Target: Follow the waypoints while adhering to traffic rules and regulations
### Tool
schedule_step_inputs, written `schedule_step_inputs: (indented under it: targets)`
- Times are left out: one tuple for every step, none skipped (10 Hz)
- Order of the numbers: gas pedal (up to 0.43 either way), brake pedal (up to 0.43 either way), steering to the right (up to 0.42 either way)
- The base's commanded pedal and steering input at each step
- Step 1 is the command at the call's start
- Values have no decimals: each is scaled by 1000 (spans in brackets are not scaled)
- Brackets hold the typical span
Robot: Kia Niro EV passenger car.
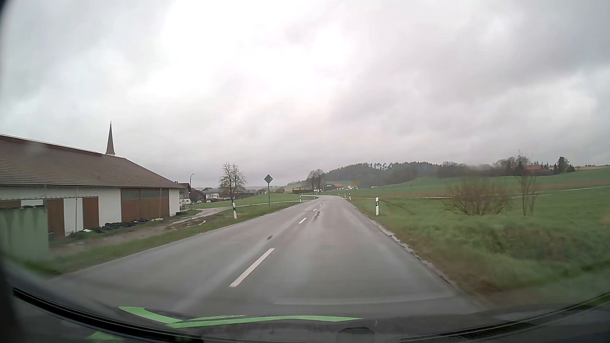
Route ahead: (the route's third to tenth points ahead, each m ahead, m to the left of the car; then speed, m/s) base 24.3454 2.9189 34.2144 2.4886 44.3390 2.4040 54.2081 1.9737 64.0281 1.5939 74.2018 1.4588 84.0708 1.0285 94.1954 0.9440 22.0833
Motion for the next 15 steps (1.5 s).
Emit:
schedule_step_inputs:
  targets:
    - [228, 0, 4]
    - [228, 0, 4]
    - [240, 0, 4]
    - [240, 0, 4]
    - [228, 0, 4]
    - [209, 0, 4]
    - [177, 0, 4]
    - [177, 0, 4]
    - [177, 0, 4]
    - [177, 0, 4]
    - [157, 0, 4]
    - [130, 0, 4]
    - [118, 0, 4]
    - [118, 0, 4]
    - [118, 0, 4]
